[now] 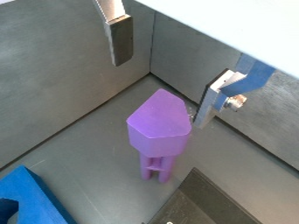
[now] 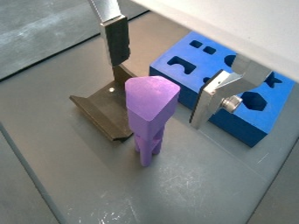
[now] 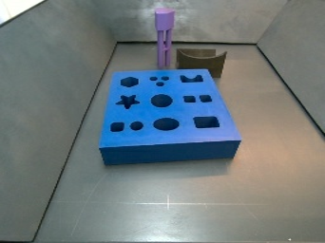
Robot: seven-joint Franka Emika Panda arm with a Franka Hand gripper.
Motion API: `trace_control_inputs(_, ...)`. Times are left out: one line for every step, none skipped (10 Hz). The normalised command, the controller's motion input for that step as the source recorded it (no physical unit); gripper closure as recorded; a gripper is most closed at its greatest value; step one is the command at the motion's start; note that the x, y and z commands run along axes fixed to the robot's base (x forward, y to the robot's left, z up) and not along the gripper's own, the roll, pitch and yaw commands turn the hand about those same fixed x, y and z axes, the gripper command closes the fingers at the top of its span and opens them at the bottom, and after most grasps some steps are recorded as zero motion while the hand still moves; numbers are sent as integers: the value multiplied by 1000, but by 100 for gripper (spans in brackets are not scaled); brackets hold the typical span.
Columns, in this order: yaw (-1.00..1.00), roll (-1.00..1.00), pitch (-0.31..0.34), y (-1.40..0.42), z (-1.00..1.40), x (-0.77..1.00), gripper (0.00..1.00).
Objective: Pick up the 3 prong object. Move up. Move to above the board. Insert the 3 prong object.
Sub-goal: Pick up the 3 prong object.
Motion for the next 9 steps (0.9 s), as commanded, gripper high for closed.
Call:
trace_control_inputs(0, 0, 66, 0, -14, 334, 0)
trace_control_inputs(0, -46, 69, 66, -66, 734, 0)
trace_control_inputs(0, -79, 60, 89, -103, 823, 0)
trace_control_inputs(46, -43, 49, 43, -237, 586, 0)
trace_control_inputs(246, -9, 16, 0, -217, 171, 0)
trace_control_inputs(303, 0, 0, 0, -137, 0, 0)
trace_control_inputs(366, 9, 0, -74, -186, -86, 0)
trace_control_inputs(357, 0, 0, -51, -200, 0, 0)
trace_control_inputs(300, 0, 0, -91, -234, -57, 0)
